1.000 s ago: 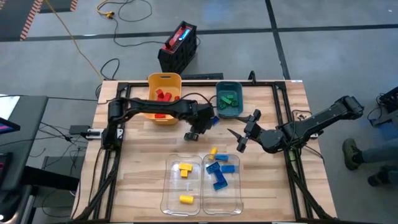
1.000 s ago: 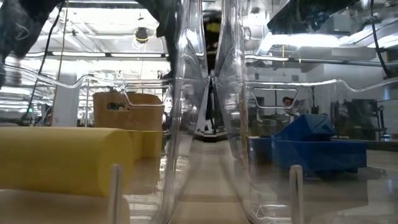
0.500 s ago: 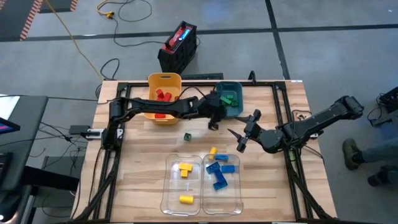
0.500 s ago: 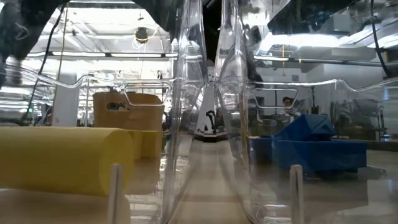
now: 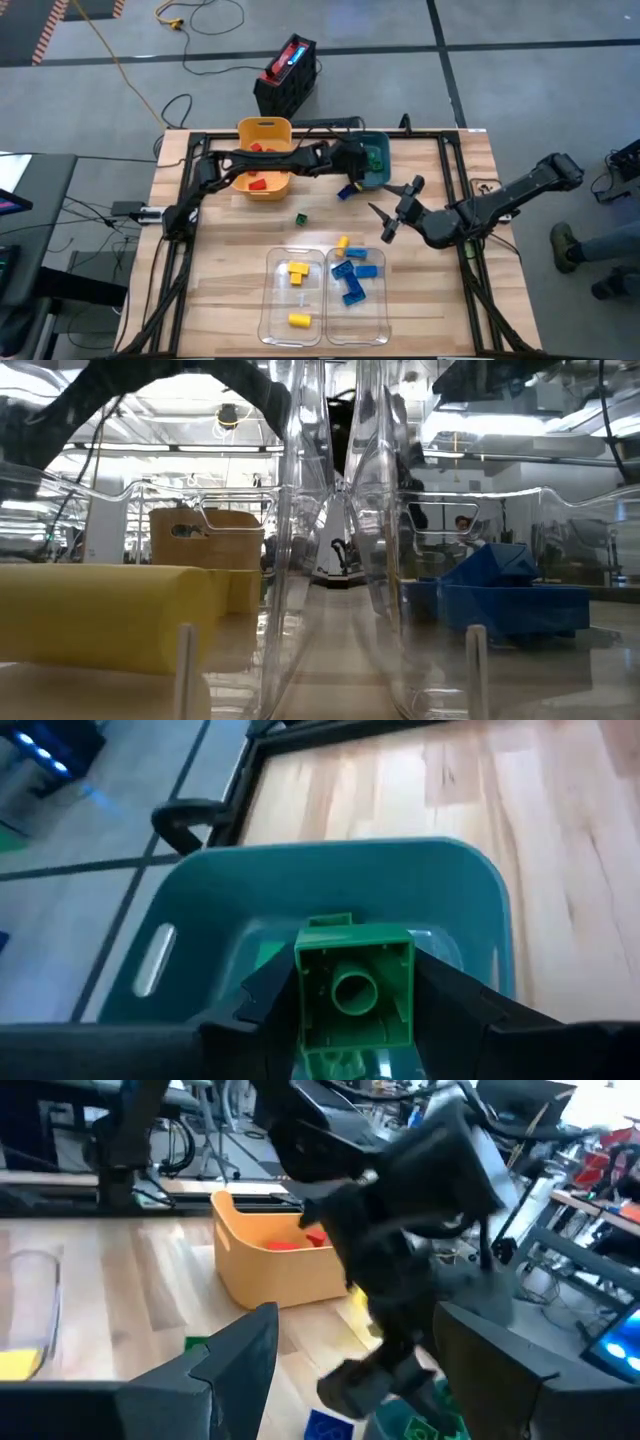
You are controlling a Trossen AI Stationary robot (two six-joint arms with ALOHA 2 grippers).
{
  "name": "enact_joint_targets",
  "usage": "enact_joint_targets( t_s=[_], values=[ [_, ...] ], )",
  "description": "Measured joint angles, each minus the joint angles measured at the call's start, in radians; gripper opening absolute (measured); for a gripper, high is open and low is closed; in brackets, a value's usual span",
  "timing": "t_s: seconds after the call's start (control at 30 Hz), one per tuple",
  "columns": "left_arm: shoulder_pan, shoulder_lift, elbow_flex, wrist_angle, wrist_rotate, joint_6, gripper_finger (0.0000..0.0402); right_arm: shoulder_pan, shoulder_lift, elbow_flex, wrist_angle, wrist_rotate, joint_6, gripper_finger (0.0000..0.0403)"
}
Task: Sort blocks
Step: Put the green block into the blue bin, then put the blue game piece into the right transparent bin
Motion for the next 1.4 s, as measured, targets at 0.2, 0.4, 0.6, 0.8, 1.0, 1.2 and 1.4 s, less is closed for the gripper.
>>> enact_joint_targets(
  t_s=[0.2,0.4,0.6,0.8,1.0,1.2,1.4],
  values=[
    [0.005,0.073,0.085,-0.109,-0.004,-0.051,0.0149,0.018,0.0,0.0,0.002,0.016,-0.012,0.0282],
    [0.007,0.092,0.102,-0.137,0.024,-0.05,0.0185,0.032,0.0,0.0,-0.005,0.017,-0.016,0.0282],
    [0.005,0.063,0.101,-0.189,-0.02,0.004,0.0235,0.028,0.0,0.0,-0.007,0.017,-0.016,0.0282],
    [-0.018,-0.014,0.101,-0.245,-0.001,0.104,0.0233,0.065,-0.009,0.0,-0.013,0.059,-0.016,0.0282],
    [-0.045,-0.104,-0.004,-0.273,0.063,0.111,0.0213,0.18,-0.075,0.0,-0.063,0.225,-0.003,0.0282],
    [-0.105,-0.26,-0.26,-0.109,-0.045,0.028,0.0193,0.254,-0.122,0.0,-0.188,0.331,0.09,0.0282],
    [-0.111,-0.314,-0.375,-0.11,-0.089,-0.199,0.0189,0.251,-0.136,0.0,-0.198,0.352,0.109,0.0282]
  ],
)
